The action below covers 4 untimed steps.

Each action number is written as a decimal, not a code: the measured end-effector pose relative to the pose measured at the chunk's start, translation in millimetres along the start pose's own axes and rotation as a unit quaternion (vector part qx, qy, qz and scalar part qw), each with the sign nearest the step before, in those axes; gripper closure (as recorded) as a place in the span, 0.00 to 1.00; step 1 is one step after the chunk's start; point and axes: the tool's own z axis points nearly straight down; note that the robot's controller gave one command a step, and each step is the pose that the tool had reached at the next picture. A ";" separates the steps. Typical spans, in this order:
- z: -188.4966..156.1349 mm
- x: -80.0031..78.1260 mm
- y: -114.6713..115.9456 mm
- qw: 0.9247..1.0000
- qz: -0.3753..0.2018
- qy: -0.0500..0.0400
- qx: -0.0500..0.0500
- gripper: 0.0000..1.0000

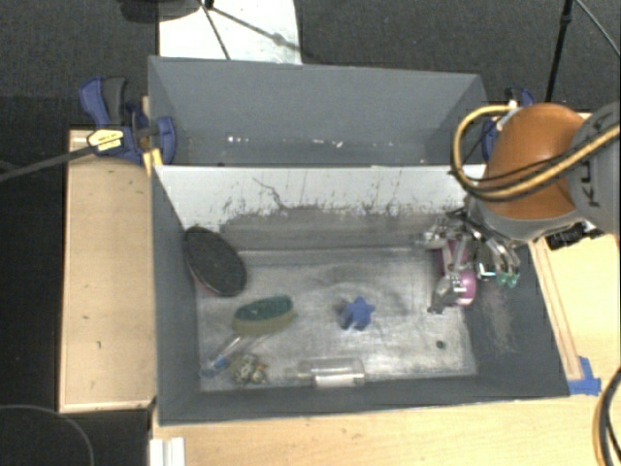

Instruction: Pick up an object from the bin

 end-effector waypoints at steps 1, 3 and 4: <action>57.2 5.0 91.7 1.000 -0.006 -0.006 0.000 0.00; 28.3 41.2 106.7 1.000 -0.030 -0.005 0.001 0.00; 54.8 56.4 123.2 1.000 0.014 -0.012 0.000 0.00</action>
Offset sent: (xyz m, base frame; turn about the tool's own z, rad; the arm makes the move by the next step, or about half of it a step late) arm -0.0068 0.0875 -0.0585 -0.0063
